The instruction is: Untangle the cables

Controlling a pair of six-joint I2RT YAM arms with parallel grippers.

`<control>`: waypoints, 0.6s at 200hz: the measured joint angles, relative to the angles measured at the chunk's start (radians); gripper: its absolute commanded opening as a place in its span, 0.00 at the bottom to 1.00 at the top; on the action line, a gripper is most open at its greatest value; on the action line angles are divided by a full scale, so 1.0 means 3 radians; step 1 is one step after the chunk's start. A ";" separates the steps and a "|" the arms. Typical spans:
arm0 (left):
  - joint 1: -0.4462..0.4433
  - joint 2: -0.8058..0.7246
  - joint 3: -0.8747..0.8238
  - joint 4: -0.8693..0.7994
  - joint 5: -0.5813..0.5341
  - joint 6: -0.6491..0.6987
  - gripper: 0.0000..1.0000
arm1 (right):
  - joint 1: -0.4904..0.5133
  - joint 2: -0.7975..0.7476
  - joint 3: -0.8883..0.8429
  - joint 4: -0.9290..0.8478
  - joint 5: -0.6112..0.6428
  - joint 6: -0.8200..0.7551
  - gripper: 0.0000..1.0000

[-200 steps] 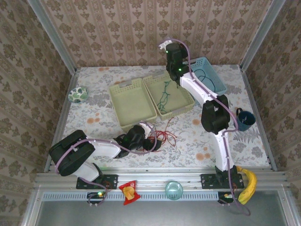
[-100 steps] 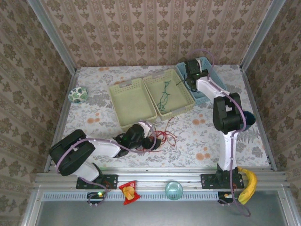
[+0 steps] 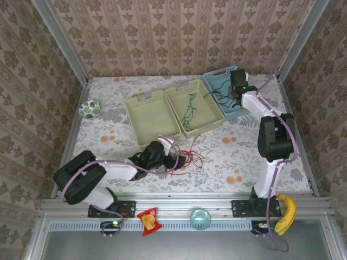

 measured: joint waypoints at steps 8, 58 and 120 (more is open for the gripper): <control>0.0004 0.0000 0.0000 0.0029 0.0000 -0.0014 0.98 | -0.0019 -0.0051 -0.0037 0.0000 -0.0121 0.0070 0.54; 0.0019 0.0000 -0.0001 0.0111 0.0000 -0.0065 0.97 | 0.0056 -0.0123 -0.0069 0.0019 -0.0958 0.0281 0.52; 0.0019 -0.0020 -0.0009 0.0126 0.0000 -0.0076 0.97 | 0.0334 0.0137 0.0156 -0.0070 -0.1166 0.0112 0.41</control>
